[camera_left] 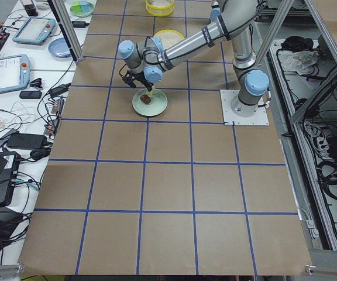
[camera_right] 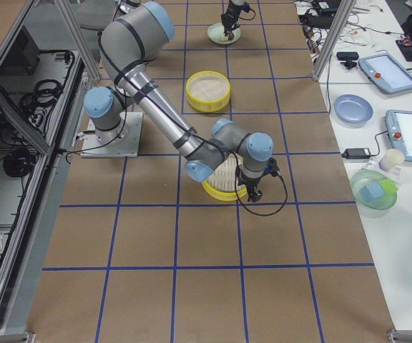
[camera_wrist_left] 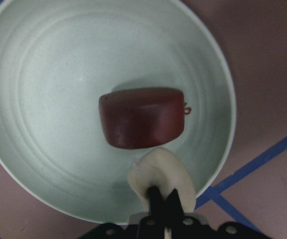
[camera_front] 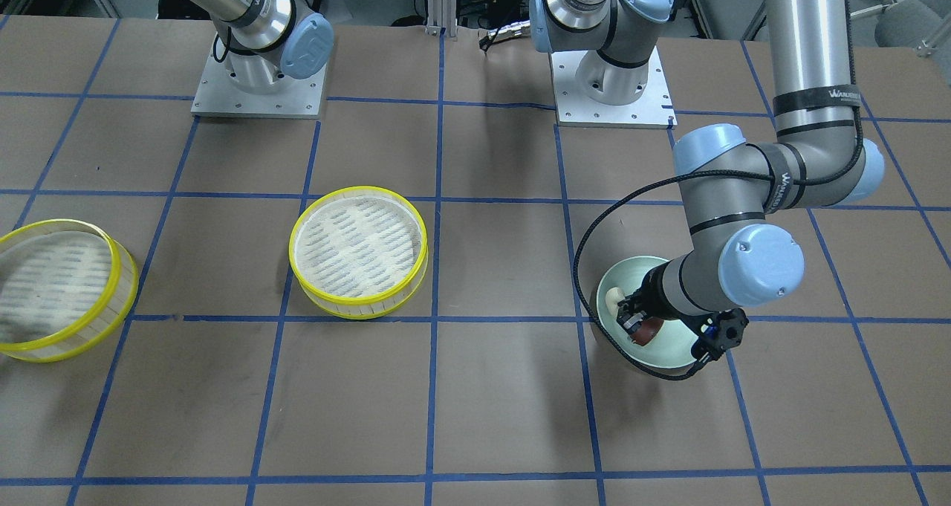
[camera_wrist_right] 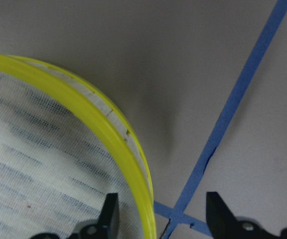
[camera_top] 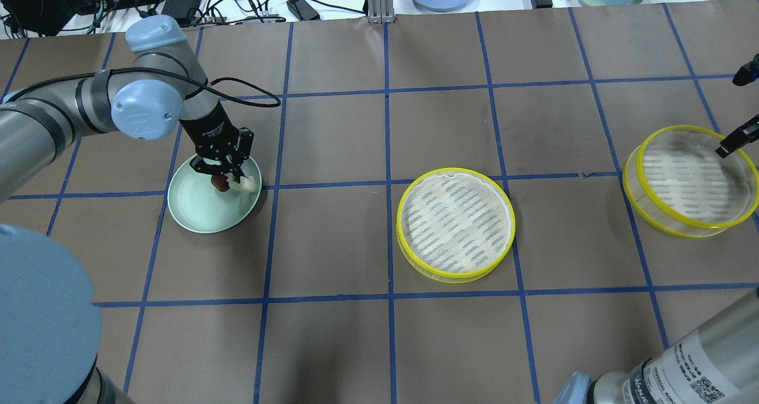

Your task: Stack buns with steamer

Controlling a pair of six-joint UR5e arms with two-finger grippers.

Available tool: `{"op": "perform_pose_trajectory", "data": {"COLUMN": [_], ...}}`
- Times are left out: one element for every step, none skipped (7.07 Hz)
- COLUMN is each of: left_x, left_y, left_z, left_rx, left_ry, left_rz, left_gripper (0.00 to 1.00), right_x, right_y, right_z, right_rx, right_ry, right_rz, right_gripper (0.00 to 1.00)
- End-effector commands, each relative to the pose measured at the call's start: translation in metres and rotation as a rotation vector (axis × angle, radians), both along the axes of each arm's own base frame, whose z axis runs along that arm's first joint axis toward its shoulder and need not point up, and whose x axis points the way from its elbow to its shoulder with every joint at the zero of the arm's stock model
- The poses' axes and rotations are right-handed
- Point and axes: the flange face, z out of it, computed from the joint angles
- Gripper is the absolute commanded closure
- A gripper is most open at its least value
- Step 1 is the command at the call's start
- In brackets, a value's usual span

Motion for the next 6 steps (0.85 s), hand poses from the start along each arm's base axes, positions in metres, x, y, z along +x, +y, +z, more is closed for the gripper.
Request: {"op": "perform_pose_trajectory", "data": {"left_x": [0.002, -0.006, -0.019, -0.036, -0.062, -0.112], "left_y": [-0.011, -0.006, 0.002, 0.007, 0.014, 0.025], "left_z": [0.061, 0.084, 0.103, 0.118, 0.123, 0.116], "left_rx": [-0.066, -0.082, -0.099, -0.114, -0.114, -0.086], "left_ry": [-0.018, -0.015, 0.043, 0.17, 0.178, 0.165], "left_rz": [-0.02, -0.028, -0.009, 0.061, 0.06, 0.07], "left_gripper": [1.0, 1.0, 1.0, 1.0, 1.0, 1.0], "right_x": [-0.001, -0.002, -0.001, 0.005, 0.023, 0.058], "right_y": [0.0, 0.0, 0.0, 0.001, 0.007, 0.007], "right_z": [-0.008, -0.007, -0.002, 0.013, 0.047, 0.072], "right_rx": [0.01, 0.009, 0.003, 0.0, 0.007, 0.042], "right_ry": [-0.004, -0.003, -0.005, 0.004, -0.009, -0.04], "right_rz": [-0.006, -0.013, -0.019, -0.019, -0.009, -0.024], "right_gripper": [1.0, 1.0, 1.0, 1.0, 1.0, 1.0]}}
